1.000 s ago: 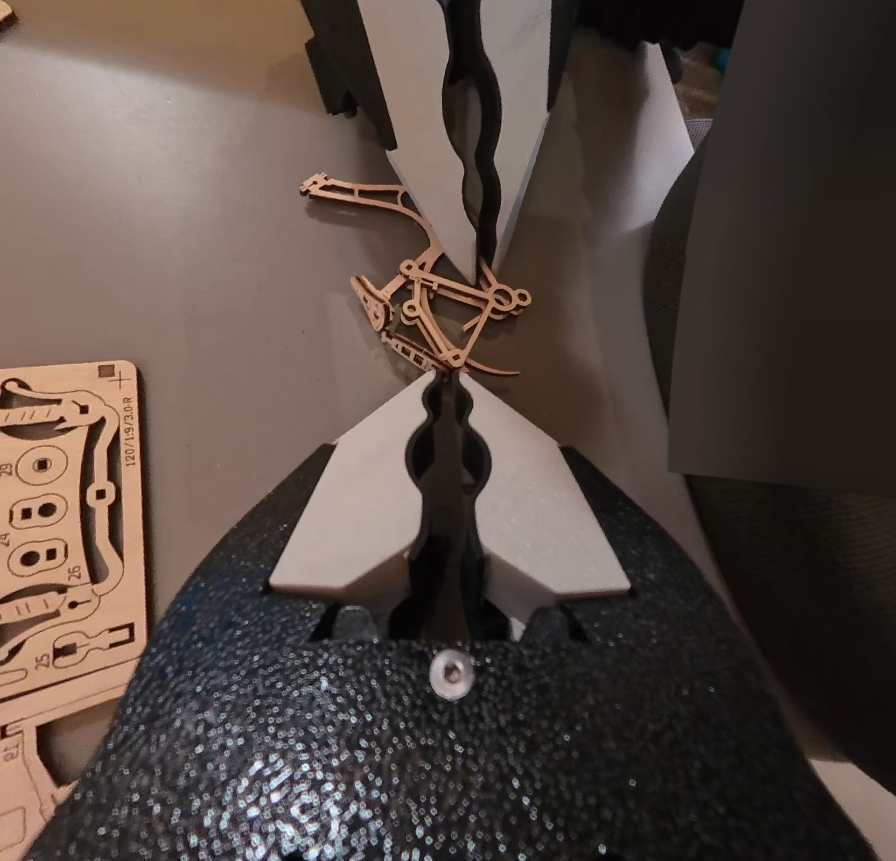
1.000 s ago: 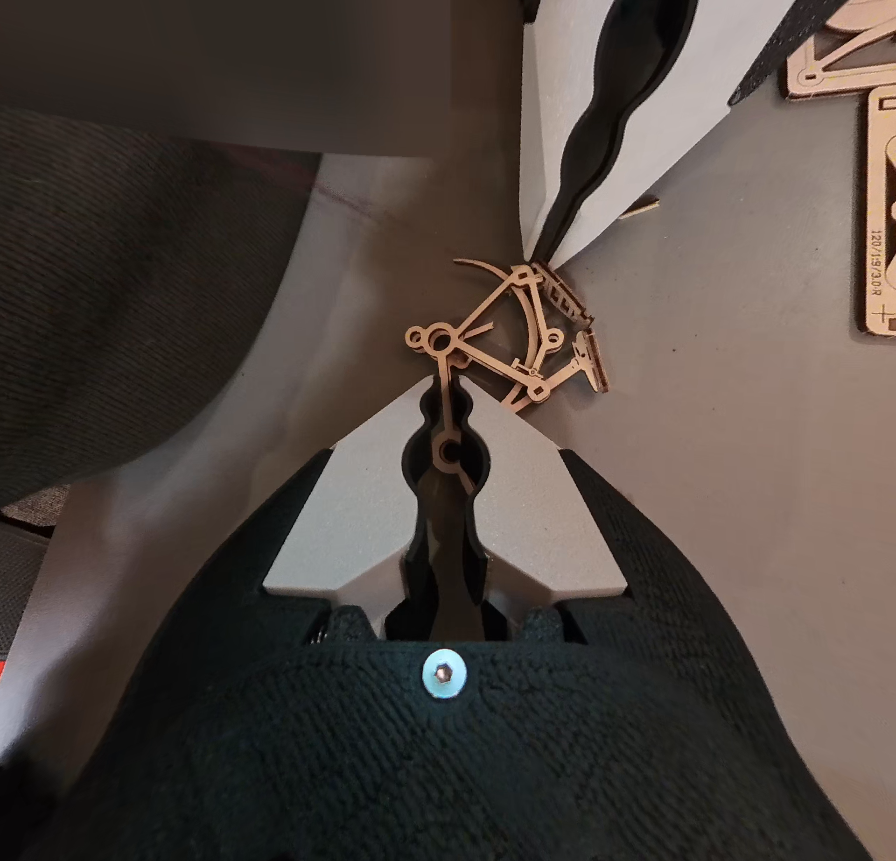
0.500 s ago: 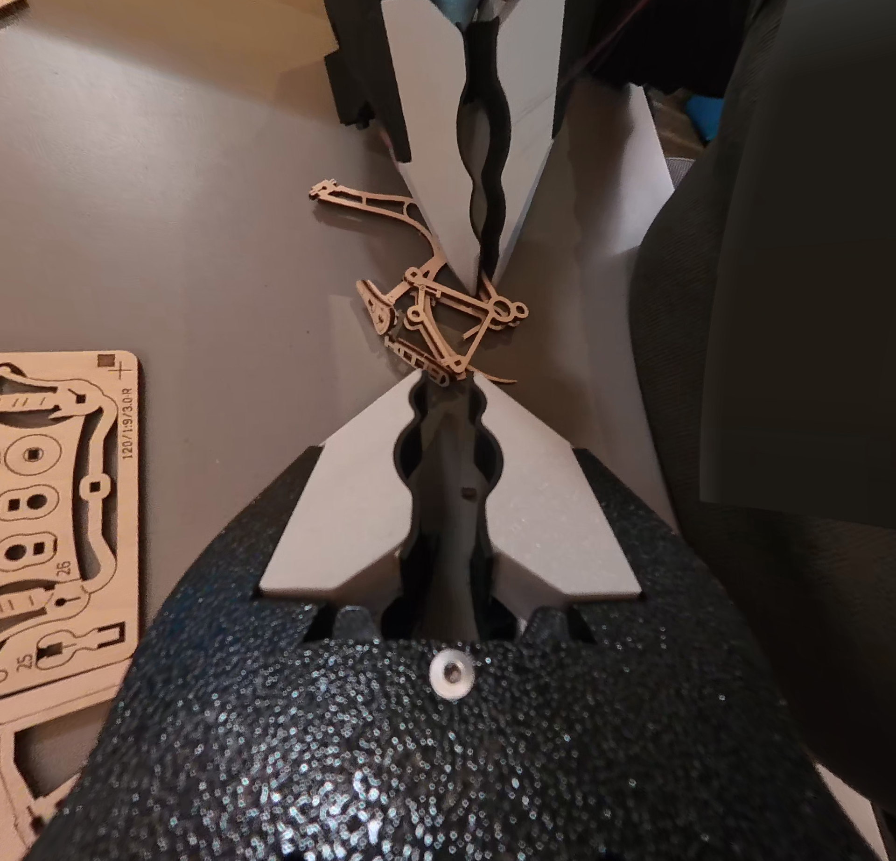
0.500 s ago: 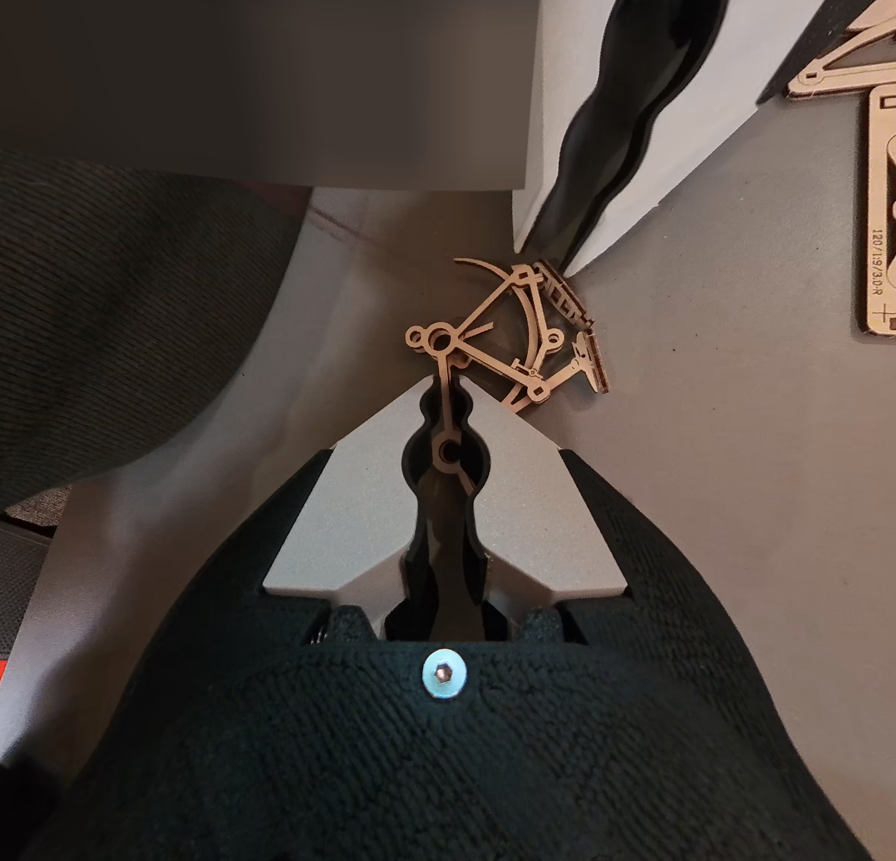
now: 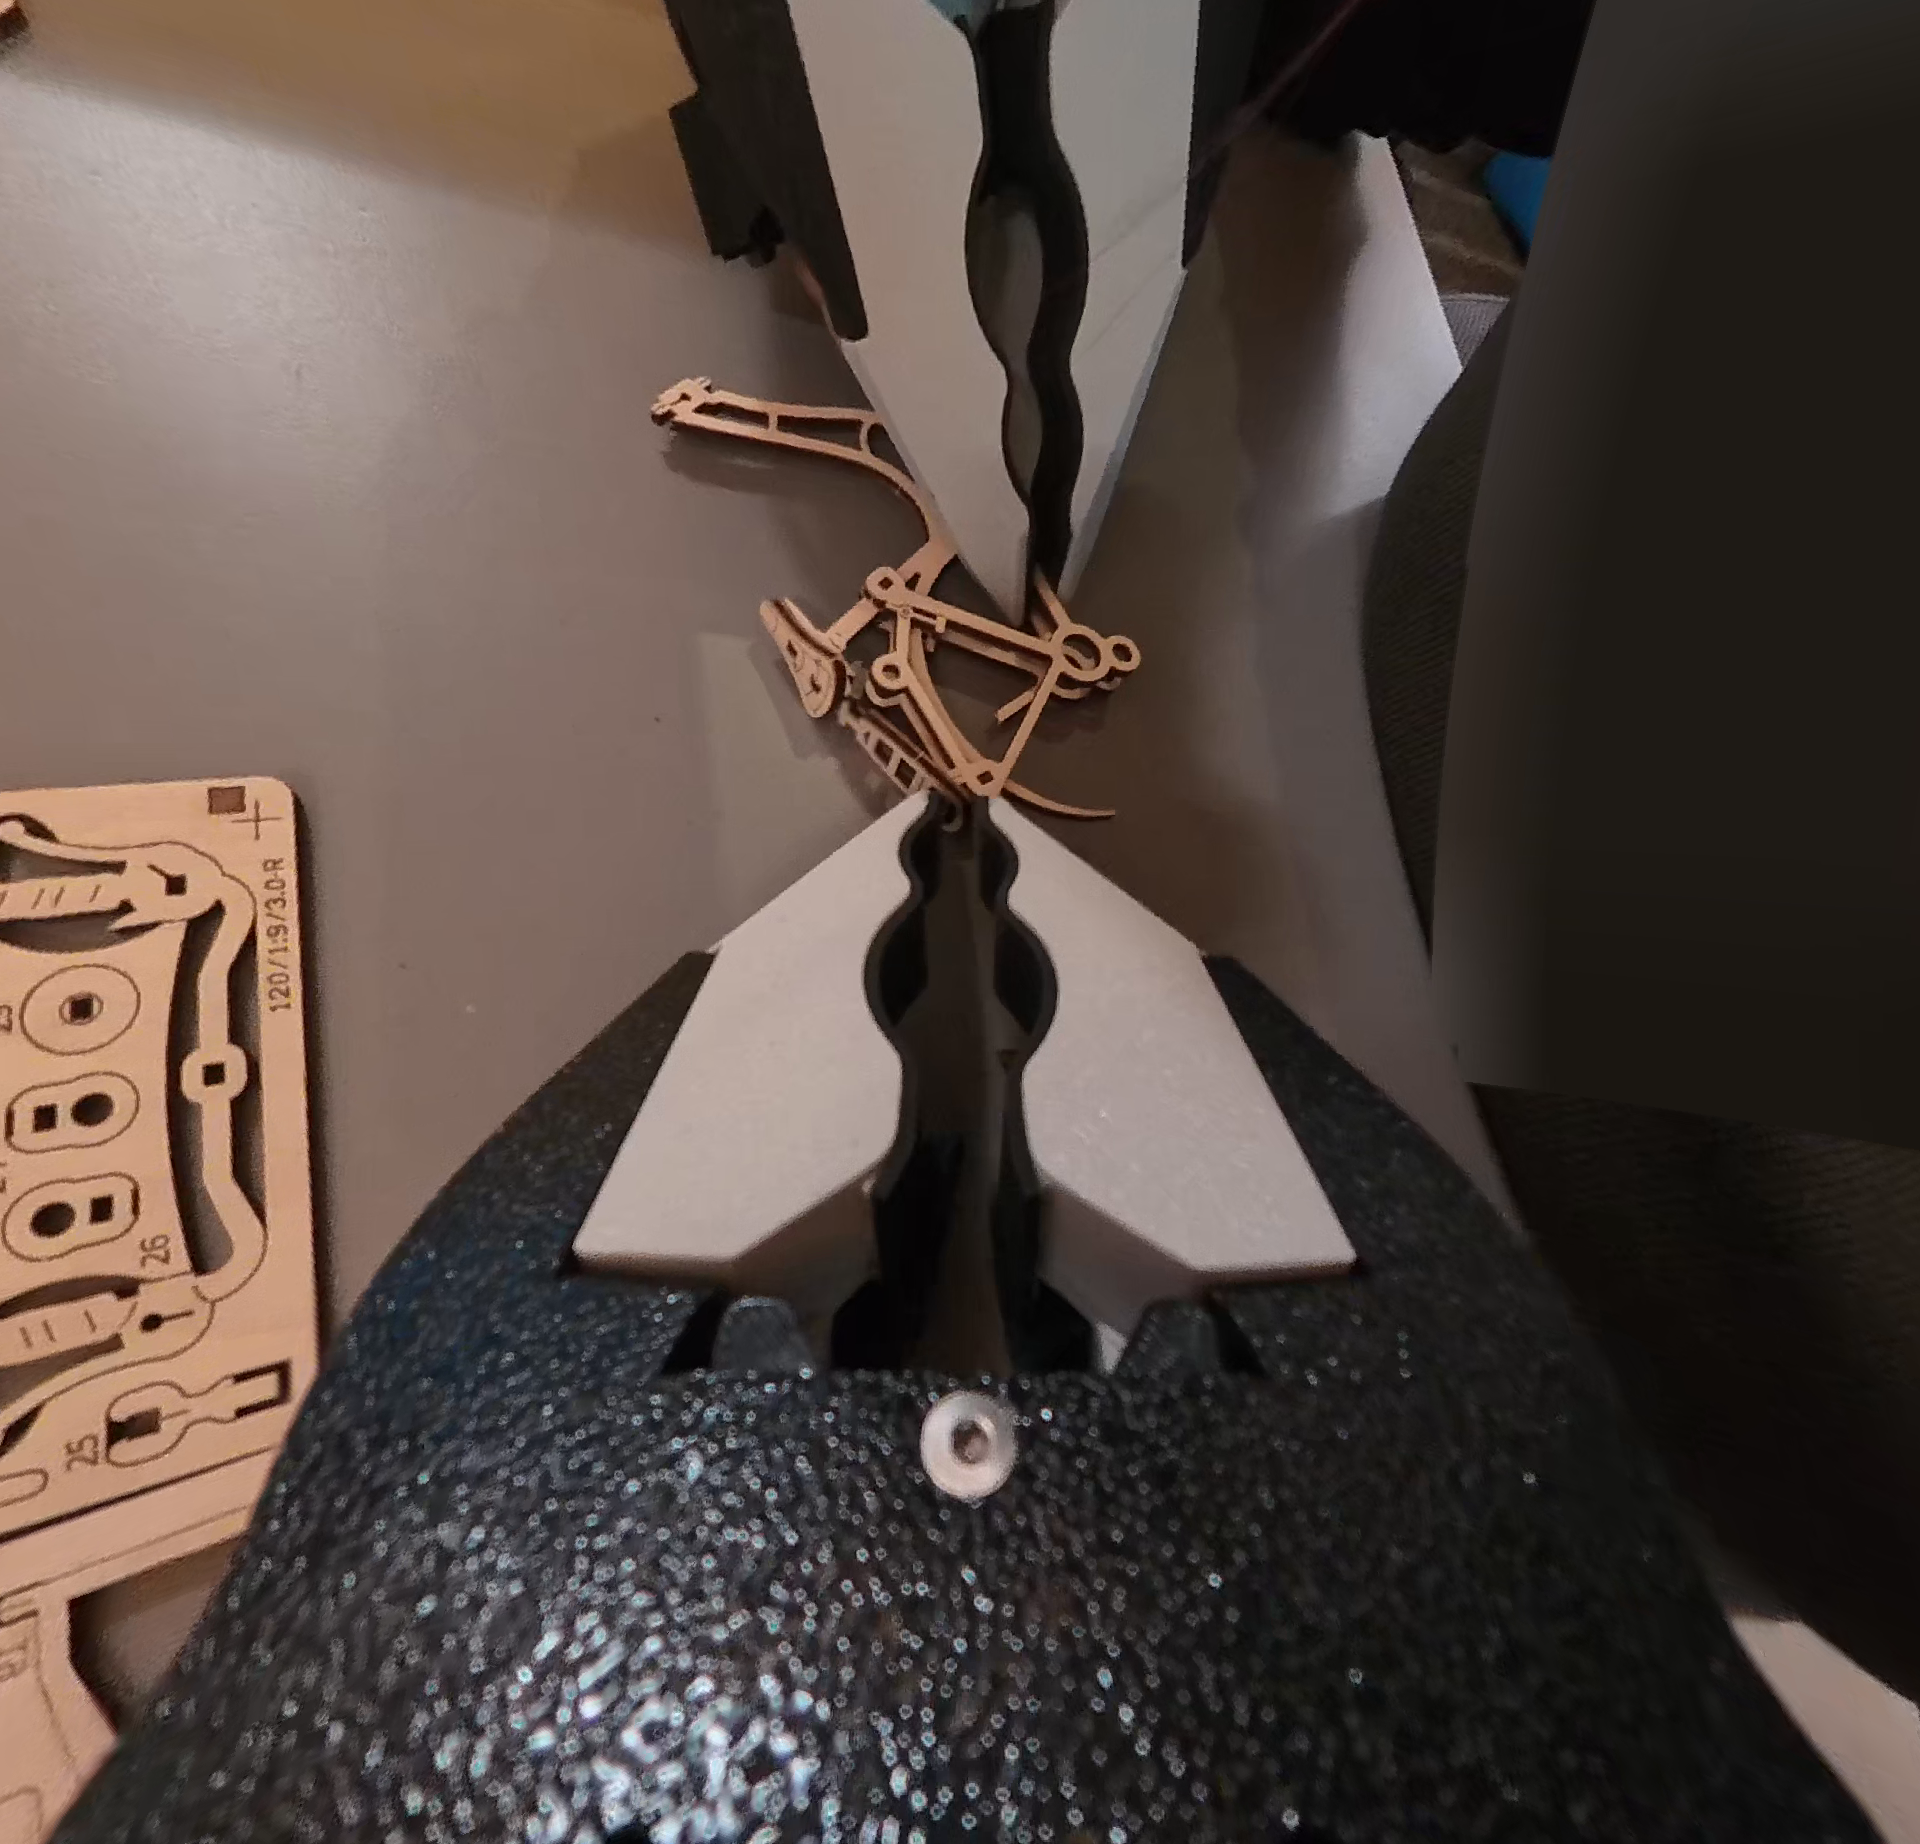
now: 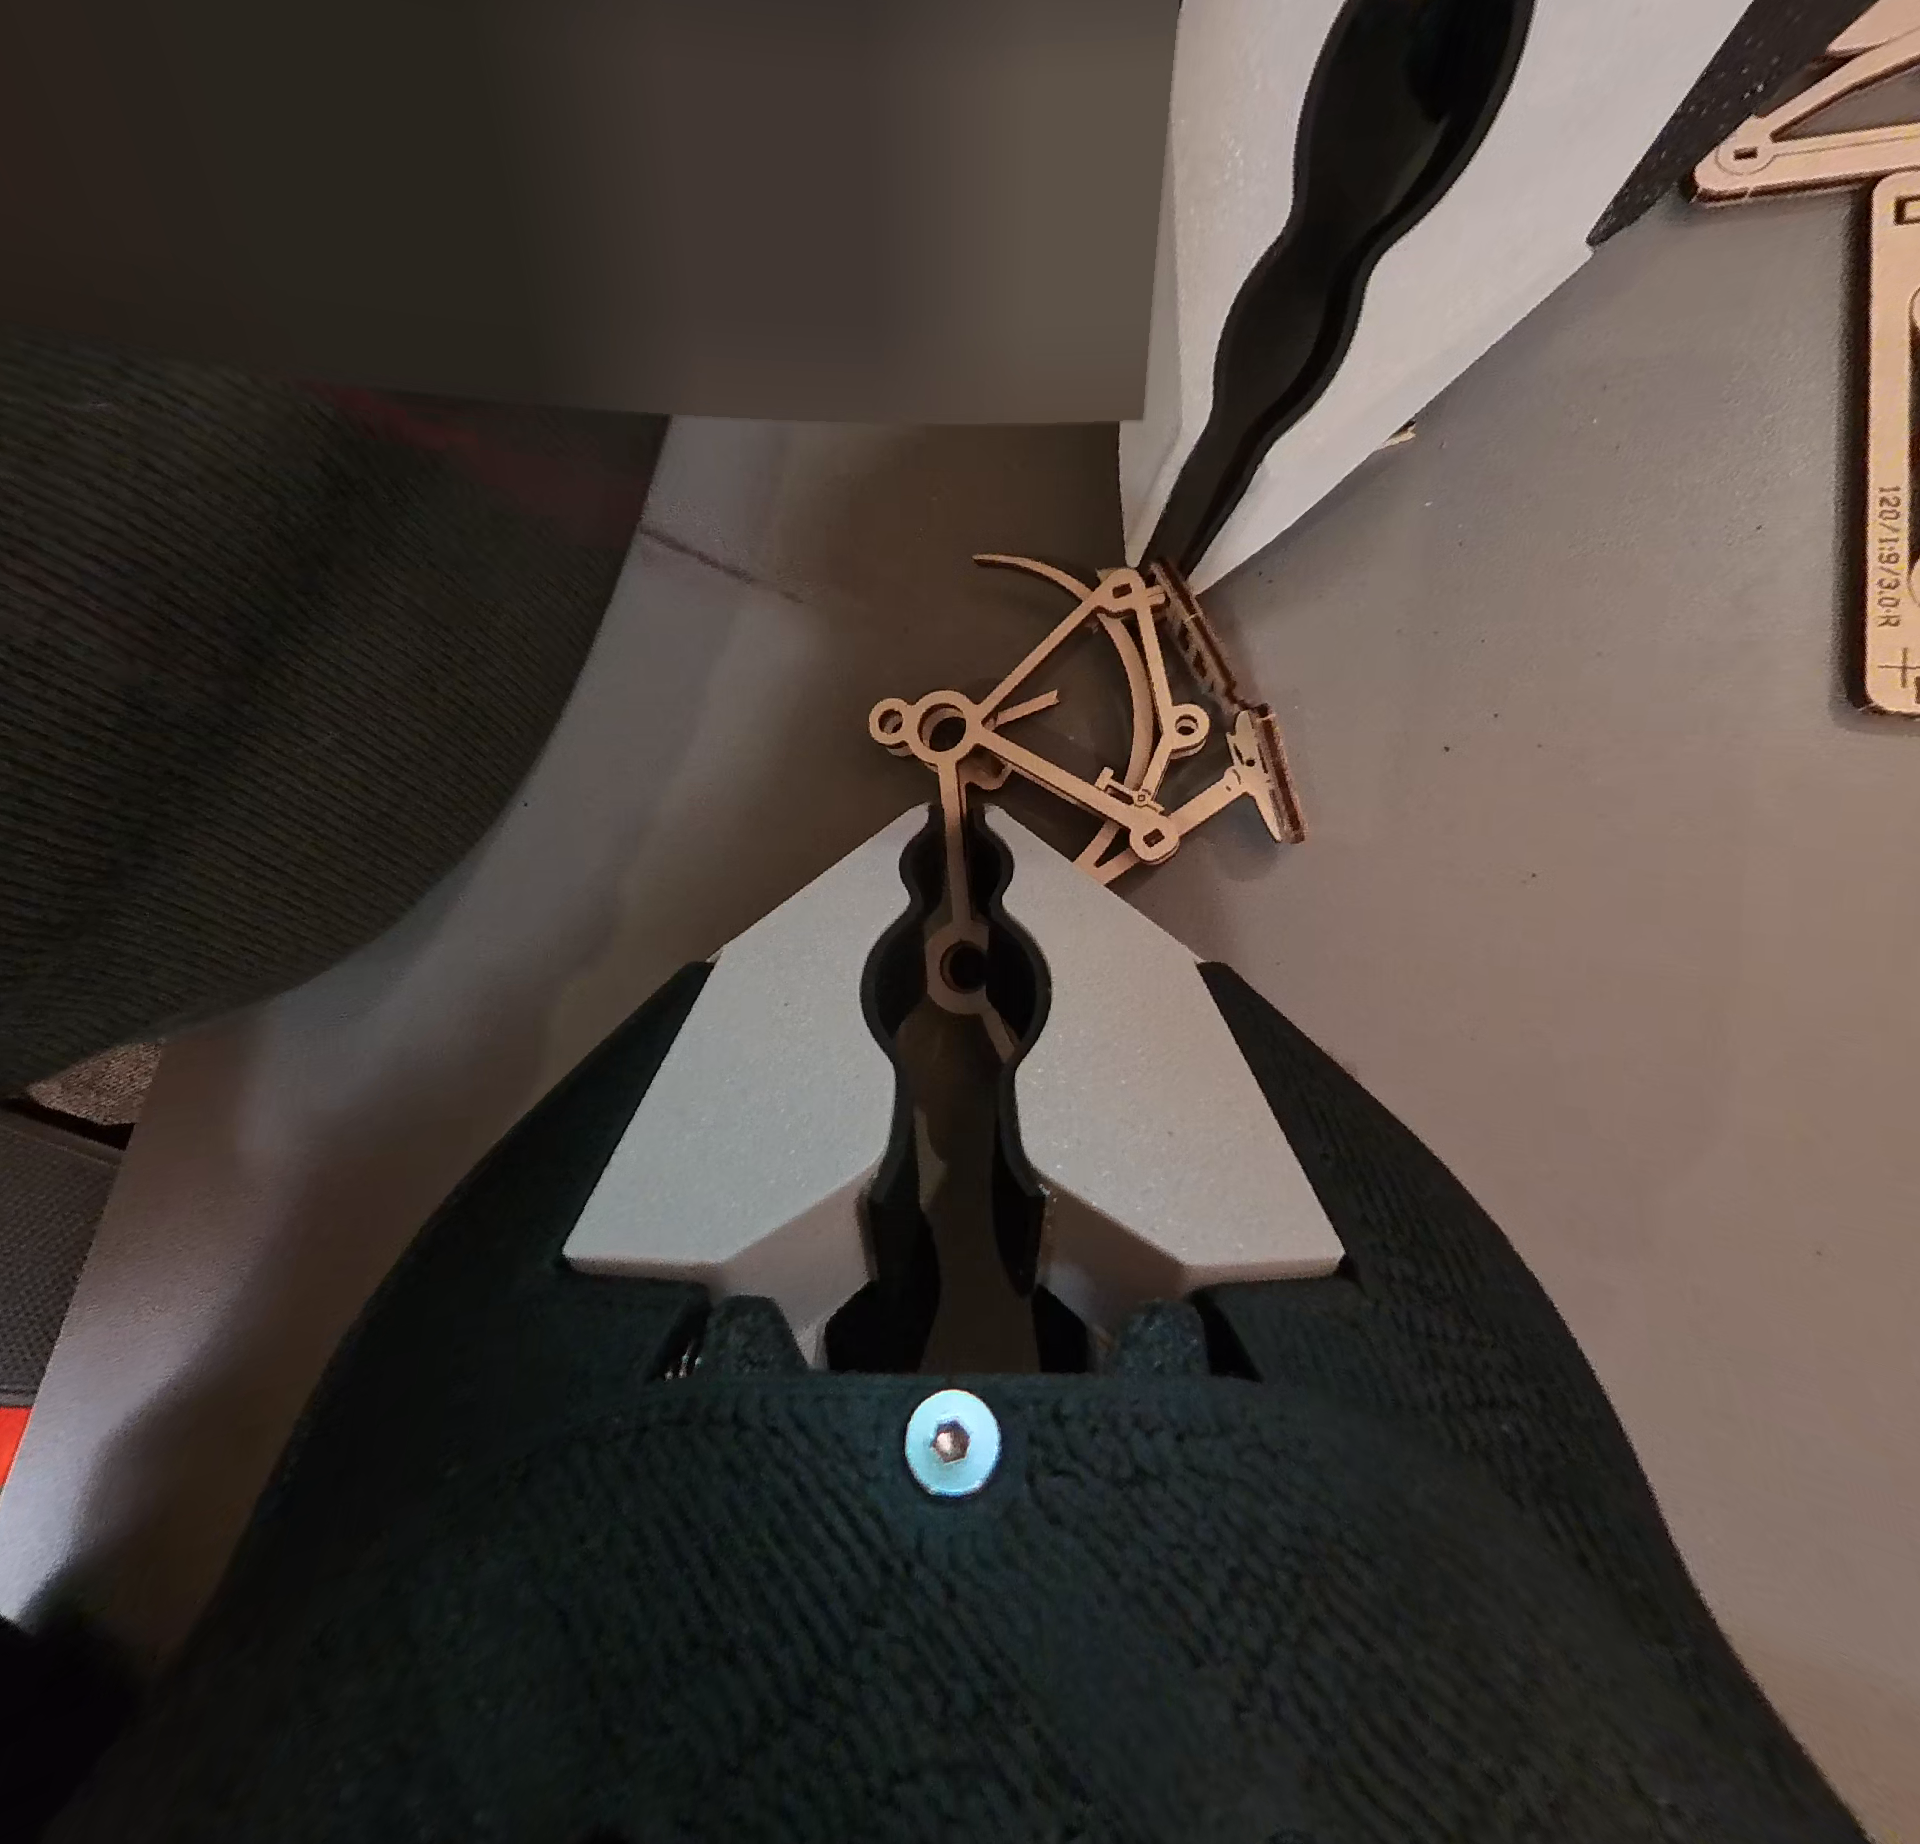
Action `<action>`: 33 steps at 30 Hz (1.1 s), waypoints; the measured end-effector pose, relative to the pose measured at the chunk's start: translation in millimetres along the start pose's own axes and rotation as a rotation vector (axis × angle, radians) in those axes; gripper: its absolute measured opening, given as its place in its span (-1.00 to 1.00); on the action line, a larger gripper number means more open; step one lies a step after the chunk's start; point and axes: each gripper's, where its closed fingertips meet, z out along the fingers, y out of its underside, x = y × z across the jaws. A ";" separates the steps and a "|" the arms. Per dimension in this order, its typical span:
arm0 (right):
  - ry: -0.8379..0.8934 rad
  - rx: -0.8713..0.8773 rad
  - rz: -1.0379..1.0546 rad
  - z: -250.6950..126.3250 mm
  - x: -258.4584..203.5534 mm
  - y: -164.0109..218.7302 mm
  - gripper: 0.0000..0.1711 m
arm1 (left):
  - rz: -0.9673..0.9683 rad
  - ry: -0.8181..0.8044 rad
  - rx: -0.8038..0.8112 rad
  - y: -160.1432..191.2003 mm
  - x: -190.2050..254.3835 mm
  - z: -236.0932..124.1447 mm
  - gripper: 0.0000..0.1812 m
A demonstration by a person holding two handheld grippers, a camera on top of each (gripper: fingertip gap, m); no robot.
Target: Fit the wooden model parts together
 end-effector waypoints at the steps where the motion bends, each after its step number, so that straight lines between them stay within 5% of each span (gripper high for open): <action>1: -0.003 0.000 0.001 0.0 0.0 -0.1 -0.97 | 0.015 0.004 -0.007 0.2 0.0 0.1 -0.97; 33: -0.014 -0.011 0.066 -7.2 5.0 5.7 -0.96 | 0.223 0.211 -0.251 1.2 1.1 1.2 -0.99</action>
